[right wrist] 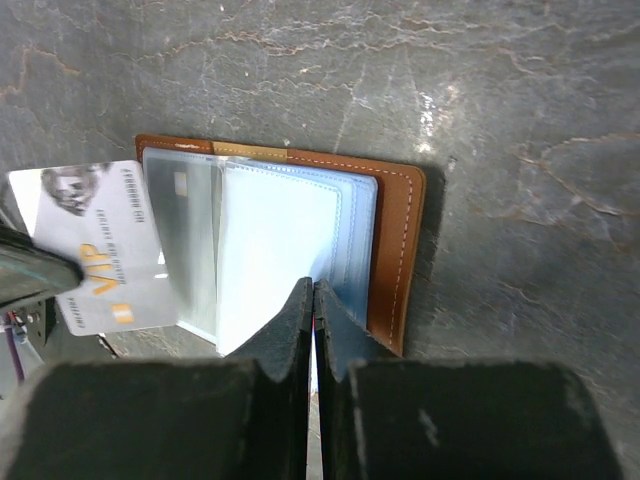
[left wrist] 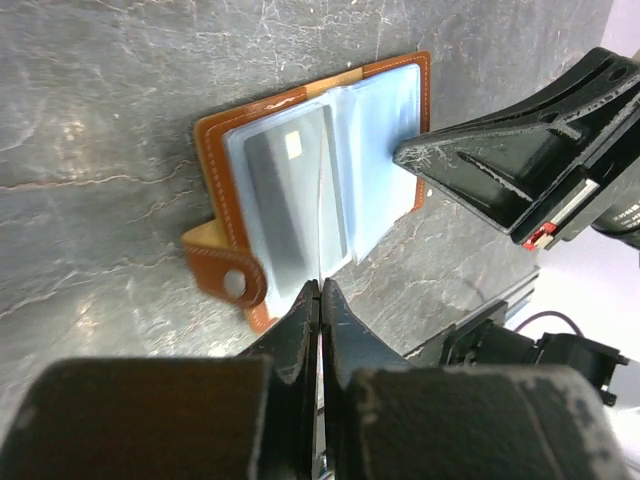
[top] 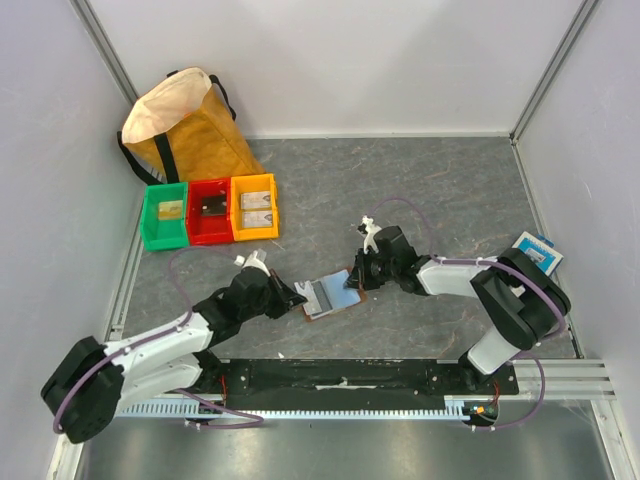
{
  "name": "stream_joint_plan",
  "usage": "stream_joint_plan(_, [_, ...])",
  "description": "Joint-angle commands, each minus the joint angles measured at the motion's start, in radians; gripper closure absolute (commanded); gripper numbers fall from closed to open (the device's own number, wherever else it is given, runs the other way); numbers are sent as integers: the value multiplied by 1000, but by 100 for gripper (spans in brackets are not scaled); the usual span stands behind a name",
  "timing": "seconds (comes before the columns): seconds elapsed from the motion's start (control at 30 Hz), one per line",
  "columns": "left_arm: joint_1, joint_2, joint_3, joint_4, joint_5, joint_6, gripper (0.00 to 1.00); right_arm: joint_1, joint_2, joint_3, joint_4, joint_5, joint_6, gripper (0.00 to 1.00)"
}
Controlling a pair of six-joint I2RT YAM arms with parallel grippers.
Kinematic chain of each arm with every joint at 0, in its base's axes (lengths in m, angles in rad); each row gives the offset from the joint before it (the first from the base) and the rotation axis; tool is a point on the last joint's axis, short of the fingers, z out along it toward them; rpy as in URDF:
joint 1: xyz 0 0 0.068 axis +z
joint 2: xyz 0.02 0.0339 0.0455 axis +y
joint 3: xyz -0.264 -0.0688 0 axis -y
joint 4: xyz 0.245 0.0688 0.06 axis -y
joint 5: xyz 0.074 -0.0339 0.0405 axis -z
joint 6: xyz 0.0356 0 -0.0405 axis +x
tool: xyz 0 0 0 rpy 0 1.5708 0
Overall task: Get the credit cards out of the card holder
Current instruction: Remove the credit card from the card holder.
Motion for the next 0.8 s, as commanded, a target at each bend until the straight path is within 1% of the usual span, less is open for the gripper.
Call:
stream_joint_plan(0.0, [0, -138, 72, -256, -81, 165, 98, -10, -73, 3, -142, 76, -64, 92])
stream_joint_plan(0.1, [5, -218, 155, -348, -77, 314, 98, -10, -172, 26, -178, 76, -89, 88])
stream_joint_plan(0.2, [5, -255, 260, -420, -38, 505, 98, -12, -286, 50, -208, 65, -141, 79])
stream_joint_plan(0.23, [5, -258, 302, -442, 0, 567, 98, -10, -329, 58, -219, 58, -156, 77])
stream_joint_plan(0.33, [5, -245, 412, -517, 67, 758, 98, -10, -448, 86, -270, 41, -216, 61])
stream_joint_plan(0.4, [5, -222, 491, -570, 115, 864, 98, -10, -514, 101, -296, 18, -259, 48])
stream_joint_plan(0.43, [5, -212, 521, -599, 138, 912, 98, -9, -548, 109, -303, 4, -276, 40])
stream_joint_plan(0.47, [3, -197, 552, -624, 168, 970, 98, -10, -574, 113, -308, -8, -291, 34])
stream_joint_plan(0.53, [5, -173, 603, -673, 240, 1070, 98, -9, -622, 125, -316, -40, -323, 26])
stream_joint_plan(0.63, [5, -116, 679, -754, 372, 1184, 98, -9, -659, 161, -345, -115, -386, 20])
stream_joint_plan(0.67, [5, -101, 699, -778, 414, 1255, 98, -7, -659, 171, -353, -166, -424, 19])
stream_joint_plan(0.77, [3, -39, 750, -847, 511, 1351, 98, 8, -656, 187, -350, -286, -487, 19])
